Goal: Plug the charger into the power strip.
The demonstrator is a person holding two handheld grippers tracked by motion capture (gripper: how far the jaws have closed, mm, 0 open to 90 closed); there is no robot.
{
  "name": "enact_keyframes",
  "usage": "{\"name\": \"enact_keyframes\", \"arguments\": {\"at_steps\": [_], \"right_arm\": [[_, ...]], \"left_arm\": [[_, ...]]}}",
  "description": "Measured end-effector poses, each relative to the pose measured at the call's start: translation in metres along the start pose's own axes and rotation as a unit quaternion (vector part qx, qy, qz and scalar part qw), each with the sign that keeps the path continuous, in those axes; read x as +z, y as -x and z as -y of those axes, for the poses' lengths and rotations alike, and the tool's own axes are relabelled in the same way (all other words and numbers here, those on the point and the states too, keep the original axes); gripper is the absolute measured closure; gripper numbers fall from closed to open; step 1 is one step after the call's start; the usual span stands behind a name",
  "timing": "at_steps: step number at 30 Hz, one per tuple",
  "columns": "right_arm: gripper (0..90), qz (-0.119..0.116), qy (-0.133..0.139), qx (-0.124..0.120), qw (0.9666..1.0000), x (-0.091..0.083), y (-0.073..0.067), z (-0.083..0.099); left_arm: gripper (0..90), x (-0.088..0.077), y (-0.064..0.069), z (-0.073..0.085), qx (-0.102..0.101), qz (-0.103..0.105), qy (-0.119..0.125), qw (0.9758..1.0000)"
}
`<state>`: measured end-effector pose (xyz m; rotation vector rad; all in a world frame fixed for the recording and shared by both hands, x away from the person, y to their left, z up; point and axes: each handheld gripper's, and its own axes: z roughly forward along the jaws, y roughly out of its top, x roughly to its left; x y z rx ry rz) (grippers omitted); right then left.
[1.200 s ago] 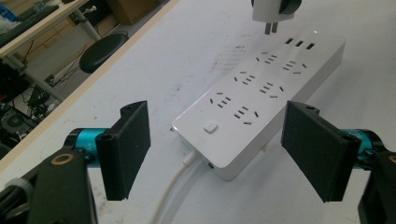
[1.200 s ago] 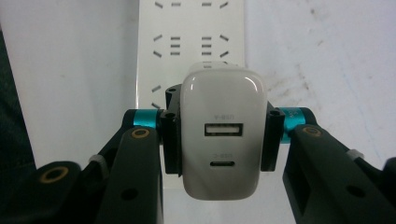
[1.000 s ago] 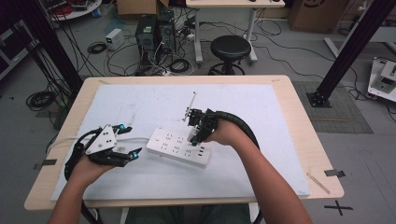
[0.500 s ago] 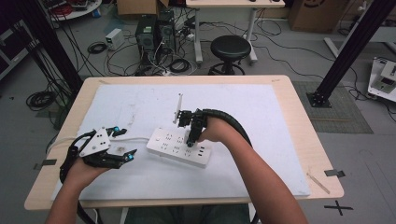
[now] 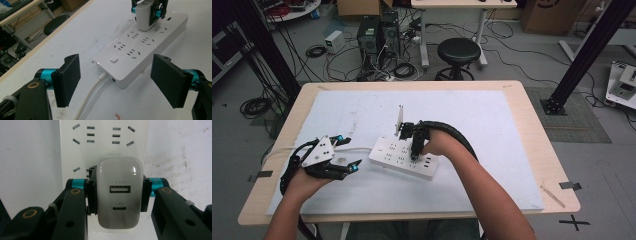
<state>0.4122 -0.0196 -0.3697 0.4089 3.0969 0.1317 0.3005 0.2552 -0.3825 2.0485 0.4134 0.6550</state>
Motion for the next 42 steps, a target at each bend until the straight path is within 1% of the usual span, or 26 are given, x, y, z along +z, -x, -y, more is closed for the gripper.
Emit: {"name": "enact_keyframes", "arguments": {"at_steps": [3,7,8,11,12,13,14,17,20,21,22,23,24,25,26,27,28,31,32,34,35,37,38,39,41,42], "right_arm": [[63.7,0.000,0.007,-0.001,1.0000,0.001,0.000,0.001],[63.7,0.012,0.002,-0.003,0.9999,0.002,-0.003,0.000],[63.8,0.012,-0.003,-0.003,0.9999,0.005,-0.004,-0.001],[63.7,0.010,-0.002,-0.004,0.9999,0.005,-0.003,-0.001],[63.7,0.012,-0.006,0.000,0.9999,0.005,-0.004,-0.001],[63.6,0.014,-0.005,-0.003,0.9999,0.005,-0.004,-0.001],[63.6,0.012,0.002,-0.003,0.9999,0.006,-0.003,0.000],[63.1,0.010,0.001,-0.002,0.9999,0.005,-0.003,0.001],[60.7,-0.004,0.016,0.003,0.9999,0.005,0.000,0.004],[53.6,-0.007,0.026,0.004,0.9996,0.005,0.001,0.006],[49.0,-0.008,0.039,0.012,0.9991,0.003,0.001,0.009],[48.4,-0.010,0.052,0.021,0.9983,-0.002,0.003,0.011],[44.3,-0.005,0.073,0.019,0.9972,-0.006,0.004,0.015],[41.6,0.000,0.094,0.030,0.9951,-0.012,0.003,0.019],[41.6,0.000,0.109,0.038,0.9933,-0.017,0.002,0.023],[40.2,0.000,0.120,0.040,0.9919,-0.022,0.002,0.027],[37.8,0.009,0.134,0.042,0.9900,-0.026,0.001,0.031],[36.6,0.006,0.173,0.056,0.9833,-0.037,-0.001,0.045],[36.0,0.008,0.188,0.060,0.9804,-0.039,-0.001,0.050],[31.7,0.005,0.215,0.070,0.9740,-0.041,-0.002,0.060],[31.4,0.003,0.231,0.075,0.9701,-0.042,-0.003,0.065],[28.7,-0.003,0.264,0.087,0.9607,-0.044,-0.005,0.075],[28.2,0.000,0.280,0.086,0.9562,-0.043,-0.005,0.079],[28.2,-0.003,0.287,0.095,0.9533,-0.044,-0.006,0.084],[26.0,-0.007,0.297,0.104,0.9492,-0.043,-0.008,0.093],[25.2,-0.004,0.302,0.108,0.9472,-0.043,-0.009,0.097]], "left_arm": [[24.0,0.003,0.000,-0.003,0.002,0.001,-0.002,1.0000],[24.0,0.004,-0.001,-0.005,0.003,0.000,-0.001,1.0000],[24.0,0.003,-0.001,-0.006,0.004,0.000,-0.001,1.0000],[24.1,0.003,-0.001,-0.004,0.003,0.000,-0.001,1.0000],[24.0,0.003,-0.001,-0.004,0.003,-0.001,-0.004,1.0000],[24.1,0.003,-0.001,-0.003,0.003,-0.001,-0.004,1.0000],[24.1,0.003,-0.001,-0.003,0.001,-0.001,-0.003,1.0000],[24.0,0.004,0.000,-0.002,0.000,0.001,-0.006,1.0000],[24.0,0.001,-0.001,-0.001,0.003,0.001,-0.009,1.0000],[24.0,0.000,-0.002,-0.001,0.001,0.001,-0.008,1.0000],[24.0,-0.001,-0.002,-0.001,-0.001,0.000,-0.007,1.0000],[24.0,-0.002,-0.003,-0.001,0.001,-0.001,-0.009,1.0000],[24.0,-0.003,-0.003,-0.001,0.000,-0.001,-0.008,1.0000],[24.0,-0.003,-0.003,-0.001,0.000,-0.002,-0.008,1.0000],[24.0,-0.004,-0.004,-0.001,-0.001,-0.002,-0.007,1.0000],[24.0,-0.004,-0.004,-0.002,-0.001,-0.002,-0.006,1.0000],[24.0,-0.004,-0.004,-0.003,-0.001,-0.002,-0.004,1.0000],[24.0,-0.004,-0.003,-0.007,0.003,0.001,-0.002,1.0000],[24.0,-0.004,-0.002,-0.008,0.007,0.004,-0.002,1.0000],[24.0,-0.003,-0.001,-0.010,0.008,0.005,0.000,1.0000],[24.0,-0.003,-0.001,-0.011,0.008,0.008,0.002,0.9999],[24.0,-0.002,-0.002,-0.012,0.010,0.009,0.002,0.9999],[24.0,-0.002,-0.002,-0.013,0.009,0.012,0.005,0.9999],[24.0,-0.002,-0.002,-0.013,0.010,0.013,0.007,0.9998],[24.0,-0.002,-0.002,-0.015,0.010,0.016,0.008,0.9998],[24.0,-0.002,-0.002,-0.015,0.011,0.019,0.010,0.9997]]}}
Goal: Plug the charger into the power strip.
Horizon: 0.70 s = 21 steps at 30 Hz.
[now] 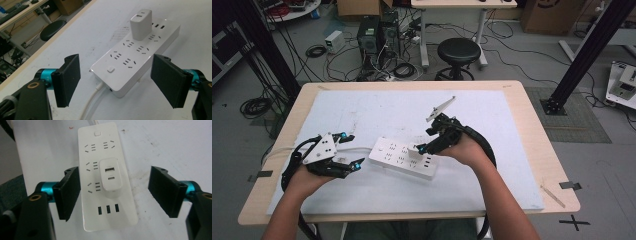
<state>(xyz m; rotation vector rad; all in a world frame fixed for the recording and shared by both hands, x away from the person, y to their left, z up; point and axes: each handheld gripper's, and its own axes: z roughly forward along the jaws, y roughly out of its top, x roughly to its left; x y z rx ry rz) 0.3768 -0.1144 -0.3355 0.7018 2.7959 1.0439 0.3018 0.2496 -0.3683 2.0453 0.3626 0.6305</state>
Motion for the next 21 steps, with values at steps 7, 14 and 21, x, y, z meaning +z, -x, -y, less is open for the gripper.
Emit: {"name": "enact_keyframes", "arguments": {"at_steps": [7,14,21], "right_arm": [[21.3,0.006,0.060,0.014,0.9981,-0.021,-0.001,0.023],[20.6,0.007,0.112,0.013,0.9936,-0.041,-0.004,0.044],[20.3,0.011,0.143,0.025,0.9893,-0.050,-0.003,0.066]], "left_arm": [[24.0,-0.001,0.002,-0.002,0.002,0.007,0.009,0.9999],[24.0,-0.003,0.003,-0.002,-0.003,0.011,0.017,0.9998],[24.0,-0.002,0.002,-0.001,-0.009,0.014,0.015,0.9997]]}}
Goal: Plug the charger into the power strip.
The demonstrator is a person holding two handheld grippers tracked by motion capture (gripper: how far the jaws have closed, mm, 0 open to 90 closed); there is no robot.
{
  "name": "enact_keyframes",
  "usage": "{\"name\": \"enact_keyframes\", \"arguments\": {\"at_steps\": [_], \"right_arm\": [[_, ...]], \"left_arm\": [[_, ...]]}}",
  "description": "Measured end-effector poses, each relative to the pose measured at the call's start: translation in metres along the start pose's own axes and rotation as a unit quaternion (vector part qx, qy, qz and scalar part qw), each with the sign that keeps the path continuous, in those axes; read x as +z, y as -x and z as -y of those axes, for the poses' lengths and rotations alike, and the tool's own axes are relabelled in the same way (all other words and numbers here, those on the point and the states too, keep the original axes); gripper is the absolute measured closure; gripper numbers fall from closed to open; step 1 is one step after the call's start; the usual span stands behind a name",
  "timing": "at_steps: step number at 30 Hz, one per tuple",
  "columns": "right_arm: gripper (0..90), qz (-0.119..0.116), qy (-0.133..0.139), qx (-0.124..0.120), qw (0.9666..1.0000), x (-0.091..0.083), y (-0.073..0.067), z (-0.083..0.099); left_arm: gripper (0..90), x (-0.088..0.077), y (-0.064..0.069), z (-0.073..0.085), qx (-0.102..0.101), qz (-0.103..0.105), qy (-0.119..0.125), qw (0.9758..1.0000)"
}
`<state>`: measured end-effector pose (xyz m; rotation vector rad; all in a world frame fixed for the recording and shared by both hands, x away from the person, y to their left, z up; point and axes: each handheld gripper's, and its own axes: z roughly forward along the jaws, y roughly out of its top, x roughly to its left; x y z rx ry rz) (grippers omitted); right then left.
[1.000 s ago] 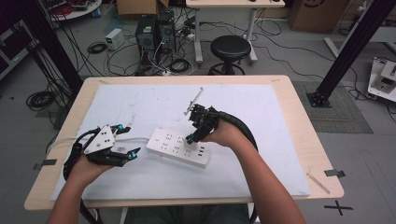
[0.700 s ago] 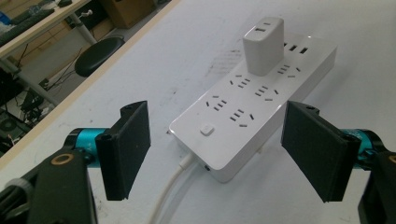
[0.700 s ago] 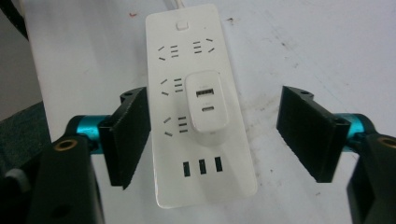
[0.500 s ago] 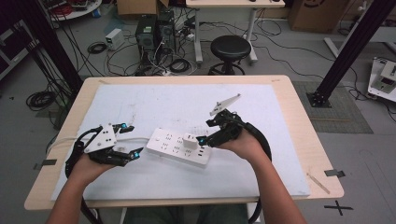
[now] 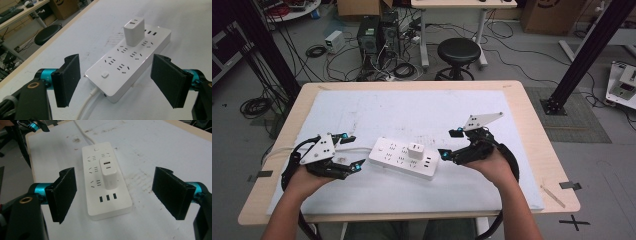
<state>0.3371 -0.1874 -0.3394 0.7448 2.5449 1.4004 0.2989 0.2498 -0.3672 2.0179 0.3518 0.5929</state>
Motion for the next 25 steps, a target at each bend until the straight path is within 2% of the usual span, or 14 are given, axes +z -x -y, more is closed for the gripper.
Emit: {"name": "enact_keyframes", "arguments": {"at_steps": [3,5,8,14,25], "right_arm": [[20.2,0.002,0.006,0.004,1.0000,-0.0026,0.0016,0.0036],[20.2,0.001,0.008,0.007,0.9999,-0.0035,0.0015,0.0042],[20.2,0.002,0.012,0.005,0.9999,-0.0048,0.0024,0.0041],[20.2,0.004,0.009,0.007,0.9999,-0.0057,0.0035,0.0035],[20.2,0.005,0.005,0.009,0.9999,-0.0040,0.0056,0.0020]], "left_arm": [[24.0,-0.0004,-0.0002,0.0001,-0.003,0.001,0.004,1.0000],[24.1,-0.0006,-0.0011,0.0004,-0.013,0.007,0.012,0.9998],[24.0,-0.0003,-0.0016,-0.0005,-0.014,0.006,0.014,0.9998],[24.1,0.0017,-0.0035,-0.0009,-0.009,0.008,0.006,0.9999],[24.1,0.0038,-0.0068,0.0021,-0.016,0.008,0.004,0.9998]]}}
